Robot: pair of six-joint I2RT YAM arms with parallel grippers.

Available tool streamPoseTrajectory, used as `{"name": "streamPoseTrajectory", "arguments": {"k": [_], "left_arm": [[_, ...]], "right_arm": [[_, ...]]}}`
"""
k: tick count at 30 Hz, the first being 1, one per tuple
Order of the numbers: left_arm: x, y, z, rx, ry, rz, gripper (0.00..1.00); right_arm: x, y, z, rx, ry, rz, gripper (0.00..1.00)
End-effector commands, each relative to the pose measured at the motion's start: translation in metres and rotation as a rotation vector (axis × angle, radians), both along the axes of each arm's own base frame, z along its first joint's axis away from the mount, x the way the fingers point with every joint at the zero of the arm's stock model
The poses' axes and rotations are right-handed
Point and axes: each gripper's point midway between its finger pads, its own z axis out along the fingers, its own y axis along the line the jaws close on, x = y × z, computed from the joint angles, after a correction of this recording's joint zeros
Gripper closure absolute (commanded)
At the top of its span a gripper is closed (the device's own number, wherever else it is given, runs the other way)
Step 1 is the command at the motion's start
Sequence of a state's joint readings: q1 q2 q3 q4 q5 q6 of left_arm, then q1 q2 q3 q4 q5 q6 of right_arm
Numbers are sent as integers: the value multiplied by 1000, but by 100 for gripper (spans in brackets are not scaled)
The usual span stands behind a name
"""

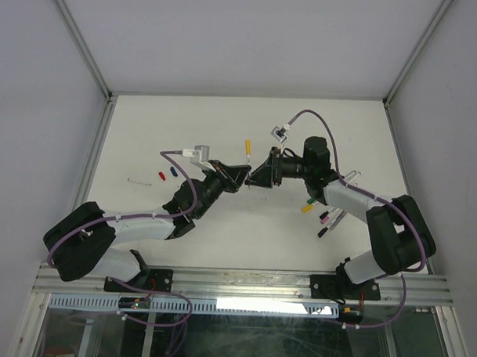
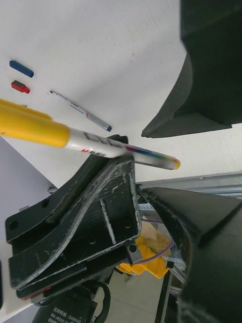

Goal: Open the pen caps
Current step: Pick up the pen from the center of the board.

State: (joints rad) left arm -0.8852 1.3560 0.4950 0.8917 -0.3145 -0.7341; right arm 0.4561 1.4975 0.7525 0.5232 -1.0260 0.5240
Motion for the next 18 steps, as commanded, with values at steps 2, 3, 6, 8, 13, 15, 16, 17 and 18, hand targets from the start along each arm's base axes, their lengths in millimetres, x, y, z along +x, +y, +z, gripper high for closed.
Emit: {"name": "streamPoseTrajectory", "arguments": {"k": [2, 3, 6, 8, 13, 15, 16, 17, 18], "left_arm": [[-2, -8, 32, -85, -68, -12, 100], [-3, -9, 32, -84, -68, -13, 100], [-3, -9, 31, -83, -67, -14, 100], [-3, -9, 31, -81, -68, -15, 100], [-4, -7, 31, -73, -68, -13, 97], [-5, -5, 32, -69, -67, -6, 90], [-6, -2, 32, -65, -68, -2, 85], [-6, 0, 33, -63, -71, 3, 78], [-7, 3, 34, -59, -73, 7, 71]], "right_arm": [[-2, 2, 30, 64, -105, 5, 63], [-2, 3, 30, 64, -104, 7, 67], [-2, 3, 29, 63, -105, 15, 80], [-2, 3, 29, 60, -105, 19, 88], [-3, 4, 29, 52, -111, 28, 100], [-3, 4, 29, 45, -116, 35, 100], [-2, 3, 29, 40, -116, 36, 100], [-2, 3, 29, 37, -119, 40, 100], [-3, 3, 29, 34, -118, 46, 100]]}}
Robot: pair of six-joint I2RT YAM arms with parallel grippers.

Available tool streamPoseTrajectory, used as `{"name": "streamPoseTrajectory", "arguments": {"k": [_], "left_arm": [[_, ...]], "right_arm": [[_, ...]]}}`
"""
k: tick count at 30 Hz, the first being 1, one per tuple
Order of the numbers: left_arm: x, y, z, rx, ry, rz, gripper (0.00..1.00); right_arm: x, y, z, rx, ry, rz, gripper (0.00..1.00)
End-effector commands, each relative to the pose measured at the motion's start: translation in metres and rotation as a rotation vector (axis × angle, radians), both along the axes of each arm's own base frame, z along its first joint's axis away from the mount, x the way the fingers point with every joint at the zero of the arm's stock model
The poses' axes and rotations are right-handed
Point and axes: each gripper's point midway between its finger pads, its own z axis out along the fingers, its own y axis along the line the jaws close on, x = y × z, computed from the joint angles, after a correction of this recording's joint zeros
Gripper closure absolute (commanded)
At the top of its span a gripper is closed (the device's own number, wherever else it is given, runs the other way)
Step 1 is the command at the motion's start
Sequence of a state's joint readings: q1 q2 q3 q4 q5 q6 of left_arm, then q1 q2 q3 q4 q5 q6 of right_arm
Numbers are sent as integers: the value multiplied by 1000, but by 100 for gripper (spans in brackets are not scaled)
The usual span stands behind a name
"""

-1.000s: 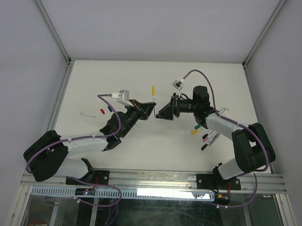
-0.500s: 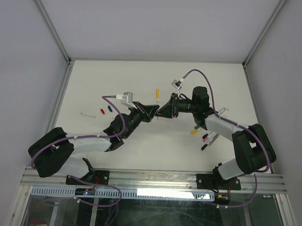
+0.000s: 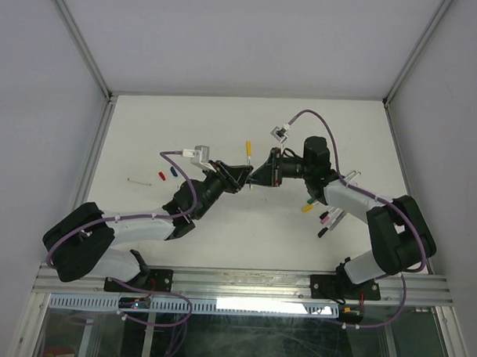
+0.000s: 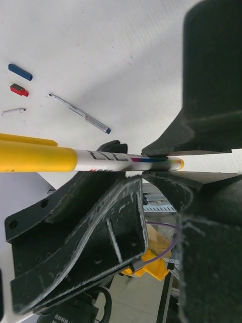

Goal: Open the pen caps
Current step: Pick up the pen from the center of the board, then open the pen cap from the pen.

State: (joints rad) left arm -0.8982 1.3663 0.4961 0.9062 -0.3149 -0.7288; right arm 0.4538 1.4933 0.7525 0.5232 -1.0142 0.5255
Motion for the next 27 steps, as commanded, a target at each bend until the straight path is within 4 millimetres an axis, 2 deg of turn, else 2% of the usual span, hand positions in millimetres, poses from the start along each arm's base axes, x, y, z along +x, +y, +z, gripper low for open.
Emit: {"name": "streamPoseTrajectory", "arguments": {"k": [1, 5, 8, 9, 12, 15, 22, 24, 25, 27], "left_arm": [[-5, 11, 36, -57, -73, 23, 64], [-15, 20, 44, -22, -136, -6, 30], [-19, 26, 45, 16, -156, -42, 19], [-18, 30, 44, 19, -149, -51, 17], [-7, 47, 44, -20, -105, -82, 14], [-10, 53, 48, -92, -69, -190, 14], [-19, 45, 71, -143, -105, -327, 16], [-13, 45, 72, -142, -89, -306, 19], [-6, 46, 69, -135, -59, -278, 23], [9, 48, 61, -108, 21, -209, 25]], "right_arm": [[-5, 4, 28, 30, -117, 66, 100], [-5, 4, 27, 1, -85, 83, 100], [-3, 4, 27, -24, -29, 80, 100], [-7, 2, 24, -26, -91, 131, 100], [-11, 1, 25, -28, -97, 172, 100], [-13, 1, 25, -33, -99, 197, 100], [-12, 0, 24, -52, -111, 207, 100], [-8, 0, 22, -73, -119, 186, 100], [-6, -1, 20, -85, -121, 175, 100], [-2, -1, 17, -103, -128, 155, 100]]}}
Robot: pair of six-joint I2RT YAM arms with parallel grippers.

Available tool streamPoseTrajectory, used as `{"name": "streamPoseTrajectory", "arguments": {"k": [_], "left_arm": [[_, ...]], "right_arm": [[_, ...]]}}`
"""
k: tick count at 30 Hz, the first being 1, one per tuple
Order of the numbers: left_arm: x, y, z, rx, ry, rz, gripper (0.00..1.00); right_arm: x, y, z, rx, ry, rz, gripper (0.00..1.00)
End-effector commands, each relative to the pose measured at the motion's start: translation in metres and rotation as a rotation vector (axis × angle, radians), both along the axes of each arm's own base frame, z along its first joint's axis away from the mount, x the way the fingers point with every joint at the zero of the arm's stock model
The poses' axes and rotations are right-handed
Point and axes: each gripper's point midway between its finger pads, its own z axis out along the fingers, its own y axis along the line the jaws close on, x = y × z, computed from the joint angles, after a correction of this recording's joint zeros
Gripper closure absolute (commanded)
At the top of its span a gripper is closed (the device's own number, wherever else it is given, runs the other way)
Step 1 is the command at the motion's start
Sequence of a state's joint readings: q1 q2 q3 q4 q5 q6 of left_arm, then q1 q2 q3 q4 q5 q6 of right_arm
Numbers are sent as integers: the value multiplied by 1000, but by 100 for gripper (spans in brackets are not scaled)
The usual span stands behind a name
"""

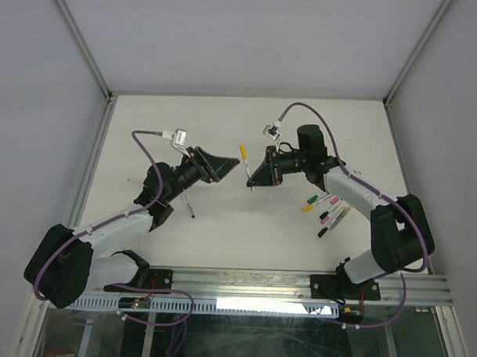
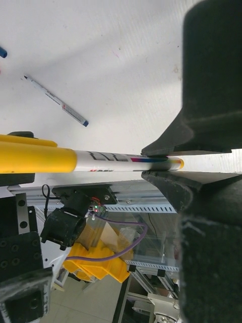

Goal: Open the pen caps
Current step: Open the pen cap from the pen.

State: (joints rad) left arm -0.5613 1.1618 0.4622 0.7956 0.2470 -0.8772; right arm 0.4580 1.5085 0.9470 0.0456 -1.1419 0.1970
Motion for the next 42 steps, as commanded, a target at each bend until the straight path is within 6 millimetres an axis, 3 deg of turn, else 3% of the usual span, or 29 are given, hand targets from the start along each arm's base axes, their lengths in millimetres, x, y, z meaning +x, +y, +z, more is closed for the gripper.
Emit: {"name": "streamPoseTrajectory", "arguments": {"k": [1, 4, 16, 24, 35, 42], "left_arm": [[20, -1, 14, 16, 72, 61, 27], [34, 1, 8, 51, 135, 168, 33], [53, -17, 11, 185, 240, 434, 50], [63, -27, 9, 230, 264, 452, 58], [60, -42, 0, 265, 265, 389, 68], [59, -46, -7, 296, 260, 365, 92]], "right_arm": [[15, 1, 11, -12, -95, -27, 100], [20, 1, 7, -40, -107, -53, 100], [24, 3, 0, -79, -114, -71, 100], [25, 4, -2, -90, -120, -74, 100], [25, 6, -5, -105, -120, -73, 100], [23, 6, -5, -101, -120, -63, 100]]}}
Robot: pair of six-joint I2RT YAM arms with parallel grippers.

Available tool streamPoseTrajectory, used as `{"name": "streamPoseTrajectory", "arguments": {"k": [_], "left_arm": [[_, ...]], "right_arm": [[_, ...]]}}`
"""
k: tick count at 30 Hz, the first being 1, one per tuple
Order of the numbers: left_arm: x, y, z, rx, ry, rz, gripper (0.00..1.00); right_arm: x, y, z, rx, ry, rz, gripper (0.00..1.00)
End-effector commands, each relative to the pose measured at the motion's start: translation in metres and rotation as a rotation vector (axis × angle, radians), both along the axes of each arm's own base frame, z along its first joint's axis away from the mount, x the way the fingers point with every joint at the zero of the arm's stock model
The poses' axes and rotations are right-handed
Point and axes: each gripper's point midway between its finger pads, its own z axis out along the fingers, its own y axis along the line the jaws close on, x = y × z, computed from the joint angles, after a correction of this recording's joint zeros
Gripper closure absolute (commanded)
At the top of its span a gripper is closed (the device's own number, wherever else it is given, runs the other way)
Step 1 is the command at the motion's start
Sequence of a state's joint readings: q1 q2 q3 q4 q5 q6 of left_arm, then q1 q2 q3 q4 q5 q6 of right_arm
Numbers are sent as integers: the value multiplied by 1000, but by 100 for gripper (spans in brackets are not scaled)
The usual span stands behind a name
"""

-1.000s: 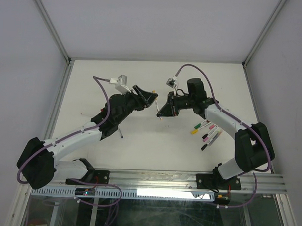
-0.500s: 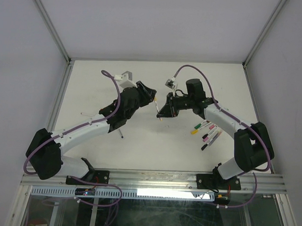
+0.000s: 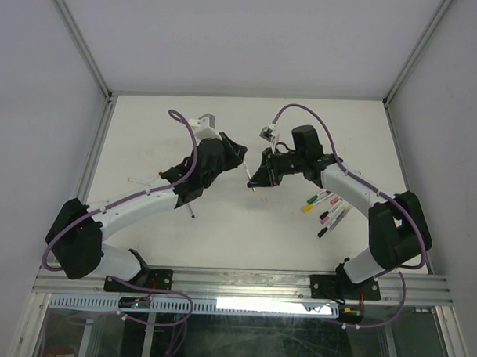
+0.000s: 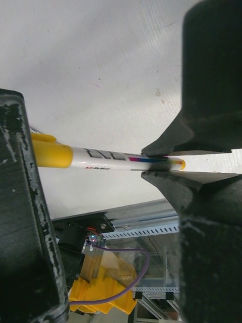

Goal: Open the pen caps
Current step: Open the pen cap from the pen.

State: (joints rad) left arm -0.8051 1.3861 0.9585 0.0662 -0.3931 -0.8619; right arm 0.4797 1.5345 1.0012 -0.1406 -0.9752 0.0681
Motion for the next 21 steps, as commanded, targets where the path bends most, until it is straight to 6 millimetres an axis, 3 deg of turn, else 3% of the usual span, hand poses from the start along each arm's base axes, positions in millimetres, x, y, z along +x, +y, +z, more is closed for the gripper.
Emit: {"name": "streamPoseTrajectory", "arguments": {"k": [1, 4, 8, 12, 21], "left_arm": [[-2, -10, 20, -16, -43, -45, 95], [-5, -8, 21, -18, -67, -57, 100], [-20, -10, 42, -99, -178, -139, 100], [-36, -12, 55, -149, -259, -217, 100], [-54, -9, 66, -218, -364, -282, 100]], "right_arm": [[8, 9, 24, 53, -94, 36, 99], [4, 9, 29, 84, -66, 60, 87], [1, 5, 36, 148, -13, 74, 69], [-6, 4, 45, 206, 12, 101, 59], [-18, 7, 47, 254, 46, 145, 59]]}}
